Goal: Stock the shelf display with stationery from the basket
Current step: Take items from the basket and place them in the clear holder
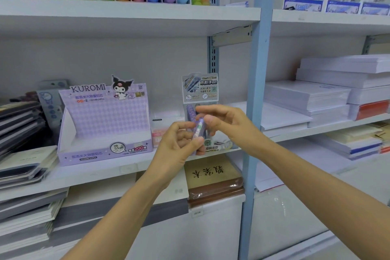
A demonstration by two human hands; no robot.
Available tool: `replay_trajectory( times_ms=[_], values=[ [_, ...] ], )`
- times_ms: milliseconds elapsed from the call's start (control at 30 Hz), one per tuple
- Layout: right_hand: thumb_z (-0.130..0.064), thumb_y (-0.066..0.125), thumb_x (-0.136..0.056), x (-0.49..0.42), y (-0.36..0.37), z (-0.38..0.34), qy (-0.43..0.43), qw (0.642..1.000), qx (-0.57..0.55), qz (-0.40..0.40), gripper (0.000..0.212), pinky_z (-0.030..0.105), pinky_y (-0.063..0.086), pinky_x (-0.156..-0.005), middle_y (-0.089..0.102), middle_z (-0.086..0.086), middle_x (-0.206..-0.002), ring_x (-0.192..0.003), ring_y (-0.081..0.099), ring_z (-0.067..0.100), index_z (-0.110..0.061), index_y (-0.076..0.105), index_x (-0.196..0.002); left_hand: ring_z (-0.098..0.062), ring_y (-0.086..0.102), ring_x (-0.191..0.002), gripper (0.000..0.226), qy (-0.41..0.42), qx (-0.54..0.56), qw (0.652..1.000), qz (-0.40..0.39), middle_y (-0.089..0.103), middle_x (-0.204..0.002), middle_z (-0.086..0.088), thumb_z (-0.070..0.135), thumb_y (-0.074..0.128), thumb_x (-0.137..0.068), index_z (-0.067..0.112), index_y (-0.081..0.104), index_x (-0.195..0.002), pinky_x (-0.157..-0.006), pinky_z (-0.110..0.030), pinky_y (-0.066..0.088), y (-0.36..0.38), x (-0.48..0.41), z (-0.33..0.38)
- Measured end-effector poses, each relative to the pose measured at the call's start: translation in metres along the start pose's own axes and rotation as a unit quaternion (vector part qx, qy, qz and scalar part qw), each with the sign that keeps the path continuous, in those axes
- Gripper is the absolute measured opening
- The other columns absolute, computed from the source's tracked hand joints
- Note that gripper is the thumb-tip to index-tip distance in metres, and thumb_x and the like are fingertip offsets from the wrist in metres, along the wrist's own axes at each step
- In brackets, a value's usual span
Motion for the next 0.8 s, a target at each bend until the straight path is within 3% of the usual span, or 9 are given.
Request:
replay_trajectory(
  times_ms=[67,200,333,400,433,500,600,700,800],
  values=[
    [-0.017,0.059,-0.095,0.004,0.002,-0.002,0.002,0.999,-0.019,-0.028,0.03,0.022,0.052,-0.078,0.07,-0.006,-0.097,-0.081,0.064,0.006,-0.015,0.064,-0.125,-0.025,0.073,-0.081,0.033,-0.001,0.033,0.999,0.004,0.074,-0.094,-0.008,0.017,0.067,-0.087,0.01,0.054,-0.116,-0.076,-0.03,0.059,0.004,-0.001,0.002],
    [-0.014,0.06,-0.092,0.006,-0.013,-0.002,0.006,0.998,-0.063,0.001,0.026,0.02,0.051,-0.078,0.072,-0.006,-0.096,-0.081,0.065,0.007,-0.011,0.065,-0.117,-0.023,0.072,-0.085,0.026,0.025,0.033,0.999,-0.004,0.075,-0.096,-0.01,0.015,0.06,-0.092,0.003,0.054,-0.114,-0.076,-0.025,0.056,0.009,-0.003,0.007],
    [-0.022,0.066,-0.086,0.007,-0.018,-0.002,0.007,0.999,-0.04,-0.021,0.027,0.019,0.051,-0.078,0.073,-0.005,-0.1,-0.084,0.067,0.007,-0.016,0.067,-0.113,-0.02,0.071,-0.087,0.02,0.032,-0.001,0.999,-0.013,0.075,-0.096,-0.004,0.018,0.06,-0.094,0.008,0.057,-0.111,-0.077,-0.024,0.056,0.017,-0.005,0.008],
    [-0.018,0.066,-0.086,0.003,-0.025,-0.002,-0.007,0.999,-0.037,0.012,0.023,0.02,0.053,-0.076,0.073,-0.002,-0.097,-0.083,0.067,0.01,-0.014,0.067,-0.109,-0.012,0.067,-0.091,0.013,0.05,-0.071,0.996,0.021,0.072,-0.096,0.004,0.021,0.061,-0.094,0.018,0.058,-0.106,-0.077,-0.017,0.052,0.019,-0.006,0.007],
    [-0.016,0.065,-0.088,0.0,-0.032,-0.001,-0.014,0.998,-0.036,0.048,0.018,0.021,0.053,-0.076,0.072,-0.001,-0.096,-0.084,0.067,0.011,-0.014,0.067,-0.107,-0.008,0.063,-0.095,0.013,0.084,-0.144,0.984,0.054,0.068,-0.099,0.009,0.022,0.061,-0.094,0.022,0.057,-0.106,-0.079,-0.015,0.05,0.017,-0.005,0.009],
    [-0.012,0.059,-0.094,-0.005,-0.05,0.002,-0.016,0.99,-0.015,0.139,0.012,0.023,0.054,-0.077,0.069,0.003,-0.097,-0.086,0.068,0.012,-0.012,0.061,-0.106,-0.007,0.053,-0.11,0.02,0.186,-0.321,0.924,0.094,0.059,-0.115,0.009,0.022,0.06,-0.094,0.021,0.056,-0.114,-0.093,-0.019,0.042,0.016,-0.003,0.017],
    [-0.013,0.05,-0.1,-0.007,-0.064,0.018,0.017,0.971,0.099,0.215,0.011,0.031,0.052,-0.085,0.064,0.007,-0.102,-0.092,0.064,0.015,-0.007,0.05,-0.109,-0.015,0.027,-0.141,0.047,0.207,-0.483,0.85,0.015,0.037,-0.151,0.002,0.028,0.055,-0.097,0.019,0.043,-0.141,-0.117,-0.034,0.022,0.025,-0.007,0.005],
    [-0.017,0.042,-0.103,-0.005,-0.051,0.046,0.076,0.953,0.228,0.182,0.012,0.031,0.044,-0.077,0.062,0.002,-0.097,-0.088,0.059,0.015,-0.009,0.045,-0.111,-0.015,0.013,-0.147,0.059,0.174,-0.543,0.821,-0.031,0.02,-0.159,0.003,0.033,0.05,-0.099,0.023,0.026,-0.152,-0.122,-0.037,0.011,0.026,-0.011,-0.011],
    [-0.019,0.036,-0.105,-0.004,-0.048,0.063,0.111,0.956,0.182,0.2,0.014,0.037,0.051,-0.081,0.067,0.012,-0.101,-0.094,0.064,0.022,-0.01,0.042,-0.112,-0.018,0.022,-0.144,0.057,0.192,-0.538,0.82,-0.026,0.031,-0.153,-0.001,0.026,0.054,-0.097,0.018,0.033,-0.149,-0.121,-0.034,0.017,0.022,-0.011,-0.012]
  ],
)
Point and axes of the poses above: each hand's wrist, its own x-axis away from the middle knuckle, its own y-axis out of the palm, z = x × y, the point moved 5 cm from there along -x, towards the middle knuckle
